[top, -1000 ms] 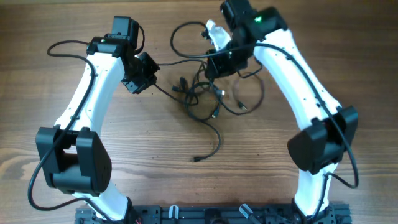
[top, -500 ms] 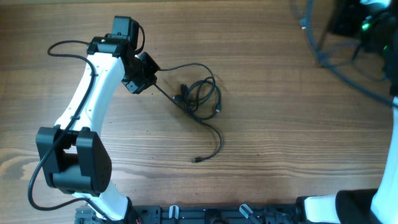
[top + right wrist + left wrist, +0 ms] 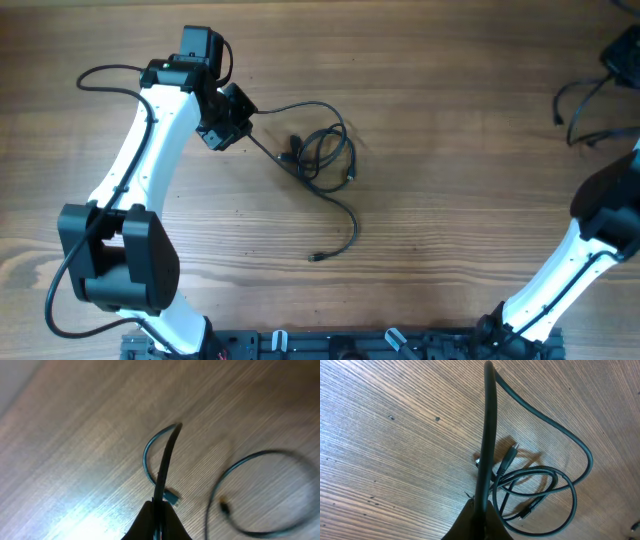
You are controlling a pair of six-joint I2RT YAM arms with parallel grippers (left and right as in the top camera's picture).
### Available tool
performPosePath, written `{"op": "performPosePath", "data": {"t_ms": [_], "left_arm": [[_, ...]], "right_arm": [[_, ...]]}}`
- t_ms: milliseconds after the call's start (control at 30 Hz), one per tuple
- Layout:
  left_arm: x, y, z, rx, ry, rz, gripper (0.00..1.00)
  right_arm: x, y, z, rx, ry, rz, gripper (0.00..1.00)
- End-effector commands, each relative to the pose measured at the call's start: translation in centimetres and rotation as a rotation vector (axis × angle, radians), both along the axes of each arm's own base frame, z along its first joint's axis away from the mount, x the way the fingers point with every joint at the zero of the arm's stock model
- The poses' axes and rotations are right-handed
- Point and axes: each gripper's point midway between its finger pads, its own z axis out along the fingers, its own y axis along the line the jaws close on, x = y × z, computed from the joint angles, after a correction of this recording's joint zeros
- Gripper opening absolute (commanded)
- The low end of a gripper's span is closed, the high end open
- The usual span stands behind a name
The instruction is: Untangle cables
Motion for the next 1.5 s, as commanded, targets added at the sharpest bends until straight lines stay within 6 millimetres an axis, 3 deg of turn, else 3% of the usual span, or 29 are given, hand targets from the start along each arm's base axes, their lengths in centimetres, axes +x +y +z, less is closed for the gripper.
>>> {"op": "performPosePath", "data": {"t_ms": [0, 100, 133, 200, 233, 300, 333, 367, 433, 500, 667, 767, 833, 967, 1133, 1233, 1333, 1467], "left_arm": [[-0.2, -0.2, -0.3, -0.002, 0.009, 0.005, 0.04], [-0.2, -0.1, -0.3, -0.002, 0.009, 0.005, 0.04], [-0.2, -0.1, -0.3, -0.002, 0.009, 0.004, 0.04], [-0.3, -0.1, -0.3, 0.002, 0.012, -0.012, 0.04], [-0.4, -0.1, -0.3, 0.007, 0.009, -0.036, 0.04], [-0.4, -0.1, -0.3, 0.015, -0.002, -0.082, 0.04], [-0.2, -0.2, -0.3, 0.01, -0.011, -0.086, 0.04], [0.3, -1.0, 0.1, -0.026, -0.048, -0.14, 0.04], [1.4, -3.8, 2.3, -0.153, -0.168, -0.297, 0.04], [1.8, -5.7, 6.1, -0.245, -0.297, -0.424, 0.04], [0.9, -6.3, 14.7, -0.313, -0.517, -0.477, 0.04], [-0.3, -6.7, 20.6, -0.478, -0.652, -0.474, 0.04], [-0.9, -7.1, 22.8, -0.577, -0.682, -0.475, 0.04], [-0.9, -7.4, 23.8, -0.773, -0.483, -0.205, 0.04], [0.1, -7.3, 25.4, -0.932, -0.327, 0.048, 0.04], [0.5, -6.3, 25.4, -1.007, -0.191, 0.241, 0.04], [0.6, -6.2, 25.5, -1.032, -0.143, 0.296, 0.04], [0.6, -6.2, 25.6, -1.035, -0.147, 0.296, 0.04]], "right_arm": [[0.4, 0.6, -2.5, 0.061, 0.026, 0.01, 0.74], [0.7, 1.3, -0.5, 0.108, -0.037, 0.008, 0.96], [0.5, 1.3, 0.3, 0.106, -0.051, -0.003, 0.99], [0.4, 2.7, 5.5, 0.102, -0.157, 0.076, 1.0], [0.4, 3.5, 7.1, 0.108, -0.197, 0.11, 0.99], [0.2, 7.4, 12.9, 0.159, -0.357, 0.312, 0.99], [-0.6, 10.3, 16.2, 0.199, -0.439, 0.433, 0.99], [-1.4, 12.2, 18.1, 0.207, -0.477, 0.506, 0.99], [-3.6, 16.1, 20.7, 0.204, -0.488, 0.599, 0.99], [-5.4, 20.4, 21.8, 0.223, -0.466, 0.691, 0.99], [-7.4, 30.7, 21.3, 0.293, -0.389, 0.939, 1.0], [-8.0, 35.4, 20.6, 0.264, -0.343, 1.046, 1.0], [-8.5, 37.4, 20.3, 0.267, -0.325, 1.094, 1.0], [-8.8, 40.3, 18.1, 0.321, -0.25, 1.13, 1.0], [-7.9, 43.7, 11.9, 0.432, -0.091, 1.13, 0.99], [-7.8, 45.1, 9.6, 0.465, -0.034, 1.149, 0.99], [-7.5, 46.7, 8.1, 0.469, -0.013, 1.181, 0.99], [-7.5, 48.2, 6.2, 0.478, 0.025, 1.211, 0.88]]}}
